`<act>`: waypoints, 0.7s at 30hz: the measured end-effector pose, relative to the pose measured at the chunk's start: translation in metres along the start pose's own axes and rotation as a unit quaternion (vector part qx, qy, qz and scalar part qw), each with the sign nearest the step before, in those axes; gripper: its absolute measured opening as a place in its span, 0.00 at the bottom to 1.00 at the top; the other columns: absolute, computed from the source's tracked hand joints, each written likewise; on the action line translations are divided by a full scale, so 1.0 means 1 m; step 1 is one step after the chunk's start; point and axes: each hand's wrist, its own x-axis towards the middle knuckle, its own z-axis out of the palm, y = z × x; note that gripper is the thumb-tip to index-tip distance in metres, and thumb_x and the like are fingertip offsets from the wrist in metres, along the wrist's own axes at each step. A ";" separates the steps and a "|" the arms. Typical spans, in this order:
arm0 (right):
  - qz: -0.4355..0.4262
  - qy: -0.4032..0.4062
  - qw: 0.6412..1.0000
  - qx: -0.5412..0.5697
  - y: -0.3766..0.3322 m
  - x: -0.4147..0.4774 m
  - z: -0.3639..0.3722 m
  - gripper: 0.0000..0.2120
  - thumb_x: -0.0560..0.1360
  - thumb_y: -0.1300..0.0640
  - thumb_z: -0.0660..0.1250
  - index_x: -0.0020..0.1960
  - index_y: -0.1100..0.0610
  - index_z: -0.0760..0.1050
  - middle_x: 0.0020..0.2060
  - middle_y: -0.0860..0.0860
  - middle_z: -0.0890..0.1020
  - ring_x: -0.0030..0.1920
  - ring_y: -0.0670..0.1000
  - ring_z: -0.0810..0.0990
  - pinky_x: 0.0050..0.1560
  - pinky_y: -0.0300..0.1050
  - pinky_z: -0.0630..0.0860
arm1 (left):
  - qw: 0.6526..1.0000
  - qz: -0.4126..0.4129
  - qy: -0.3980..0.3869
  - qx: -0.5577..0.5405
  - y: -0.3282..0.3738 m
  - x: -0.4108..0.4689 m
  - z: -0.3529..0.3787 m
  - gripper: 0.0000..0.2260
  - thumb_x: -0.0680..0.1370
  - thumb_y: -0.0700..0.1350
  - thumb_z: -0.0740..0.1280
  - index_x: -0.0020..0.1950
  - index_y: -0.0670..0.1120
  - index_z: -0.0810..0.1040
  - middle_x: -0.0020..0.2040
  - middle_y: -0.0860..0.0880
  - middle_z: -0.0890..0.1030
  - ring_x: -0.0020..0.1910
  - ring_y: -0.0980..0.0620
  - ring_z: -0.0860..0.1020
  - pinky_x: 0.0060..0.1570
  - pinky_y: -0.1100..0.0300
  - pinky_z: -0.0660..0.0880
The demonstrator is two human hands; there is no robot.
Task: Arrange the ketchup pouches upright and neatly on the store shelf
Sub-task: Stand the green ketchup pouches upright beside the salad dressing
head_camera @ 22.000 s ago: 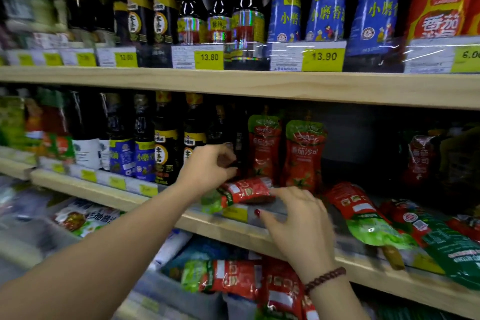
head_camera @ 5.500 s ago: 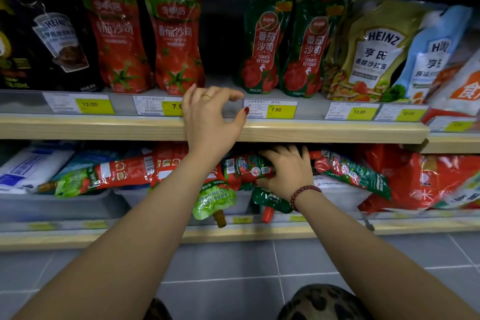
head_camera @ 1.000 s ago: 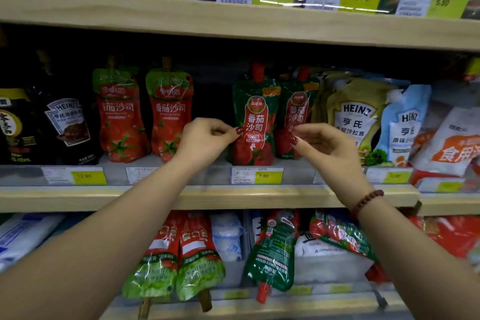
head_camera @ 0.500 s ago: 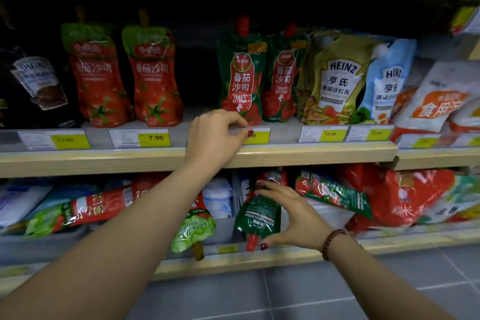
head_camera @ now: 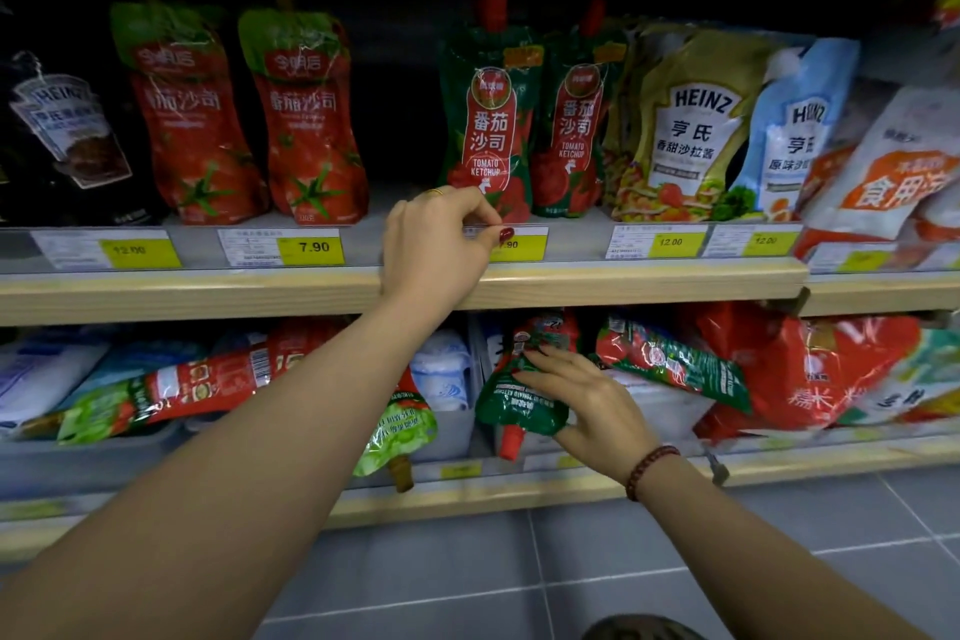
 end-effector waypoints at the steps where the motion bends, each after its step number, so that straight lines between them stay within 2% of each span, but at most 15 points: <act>1: -0.015 0.022 1.000 -0.010 -0.003 0.002 -0.003 0.23 0.65 0.68 0.71 0.59 0.58 0.77 0.60 0.56 0.78 0.64 0.57 0.73 0.62 0.55 0.72 | 1.000 0.003 0.000 0.001 0.000 0.000 0.000 0.03 0.70 0.49 0.72 0.41 0.50 0.82 0.42 0.54 0.82 0.44 0.51 0.78 0.49 0.51 0.73; 4: -0.062 0.115 0.991 -0.043 -0.010 0.007 -0.018 0.18 0.64 0.70 0.72 0.53 0.62 0.80 0.52 0.57 0.83 0.55 0.57 0.81 0.55 0.54 0.78 | 1.000 0.012 -0.001 0.006 0.000 -0.001 -0.002 0.03 0.70 0.48 0.72 0.41 0.51 0.82 0.41 0.55 0.81 0.44 0.51 0.78 0.48 0.53 0.73; 7: -0.085 0.193 0.977 -0.034 -0.020 0.014 -0.041 0.12 0.68 0.66 0.70 0.51 0.62 0.81 0.47 0.54 0.84 0.47 0.52 0.83 0.50 0.42 0.79 | 0.999 0.002 -0.019 -0.036 -0.002 0.000 -0.006 0.03 0.71 0.46 0.71 0.43 0.50 0.83 0.40 0.55 0.81 0.44 0.54 0.79 0.48 0.57 0.74; 9: -0.035 0.219 0.974 0.048 -0.027 0.022 -0.060 0.10 0.69 0.64 0.69 0.50 0.60 0.81 0.45 0.51 0.84 0.43 0.44 0.82 0.46 0.34 0.77 | 0.997 0.008 -0.028 -0.068 -0.001 0.001 -0.011 0.04 0.72 0.44 0.70 0.44 0.48 0.84 0.39 0.56 0.80 0.43 0.56 0.79 0.48 0.60 0.75; 10: 0.008 0.225 0.969 0.101 -0.030 0.027 -0.070 0.09 0.70 0.63 0.69 0.50 0.59 0.81 0.43 0.50 0.84 0.41 0.41 0.81 0.42 0.32 0.76 | 0.996 0.019 -0.031 -0.076 0.000 0.001 -0.013 0.04 0.73 0.43 0.70 0.45 0.47 0.84 0.40 0.55 0.80 0.43 0.56 0.78 0.47 0.61 0.74; 11: 0.057 0.221 0.963 0.143 -0.031 0.032 -0.080 0.07 0.71 0.63 0.69 0.48 0.58 0.82 0.39 0.52 0.84 0.37 0.43 0.80 0.38 0.35 0.77 | 0.995 0.029 -0.036 -0.090 0.002 0.001 -0.015 0.05 0.73 0.43 0.69 0.46 0.47 0.84 0.40 0.55 0.80 0.43 0.57 0.78 0.47 0.63 0.74; 12: 0.102 0.201 0.957 0.184 -0.032 0.039 -0.090 0.03 0.72 0.62 0.70 0.44 0.60 0.82 0.35 0.55 0.84 0.34 0.45 0.79 0.35 0.42 0.77 | 0.992 0.035 -0.046 -0.114 0.005 0.001 -0.018 0.05 0.74 0.42 0.69 0.47 0.47 0.83 0.40 0.55 0.80 0.42 0.58 0.78 0.47 0.64 0.74; 13: 0.134 0.179 0.948 0.225 -0.033 0.044 -0.099 0.04 0.72 0.61 0.69 0.39 0.61 0.80 0.32 0.57 0.83 0.32 0.49 0.78 0.33 0.47 0.76 | 0.987 0.034 -0.062 -0.146 0.008 0.000 -0.021 0.05 0.74 0.42 0.69 0.47 0.47 0.83 0.40 0.56 0.80 0.42 0.60 0.78 0.47 0.66 0.74; 14: 0.150 0.162 0.937 0.270 -0.034 0.049 -0.108 0.07 0.72 0.61 0.69 0.36 0.61 0.79 0.31 0.56 0.83 0.32 0.51 0.79 0.32 0.48 0.76 | 0.980 0.027 -0.083 -0.180 0.012 0.000 -0.024 0.04 0.73 0.43 0.70 0.47 0.49 0.83 0.41 0.57 0.80 0.42 0.61 0.78 0.46 0.67 0.74; 16: 0.149 0.142 0.913 0.352 -0.039 0.059 -0.123 0.06 0.72 0.62 0.69 0.36 0.60 0.78 0.32 0.52 0.84 0.35 0.52 0.82 0.33 0.44 0.80 | 0.962 0.004 -0.133 -0.237 0.020 0.000 -0.029 0.04 0.71 0.47 0.72 0.45 0.51 0.82 0.41 0.56 0.82 0.40 0.61 0.80 0.43 0.67 0.76; 18: 0.133 0.142 0.904 0.382 -0.045 0.070 -0.137 0.05 0.72 0.62 0.69 0.37 0.59 0.78 0.34 0.52 0.85 0.36 0.51 0.83 0.35 0.42 0.80 | 0.942 -0.016 -0.176 -0.285 0.026 0.000 -0.033 0.10 0.65 0.52 0.74 0.44 0.51 0.82 0.40 0.55 0.83 0.40 0.59 0.81 0.40 0.66 0.77; 21: 0.118 0.161 0.884 0.422 -0.051 0.087 -0.156 0.02 0.71 0.61 0.69 0.40 0.60 0.79 0.34 0.50 0.85 0.36 0.50 0.83 0.35 0.40 0.78 | 0.904 -0.043 -0.237 -0.353 0.027 0.000 -0.034 0.16 0.60 0.48 0.76 0.46 0.49 0.81 0.41 0.53 0.85 0.42 0.57 0.82 0.41 0.67 0.76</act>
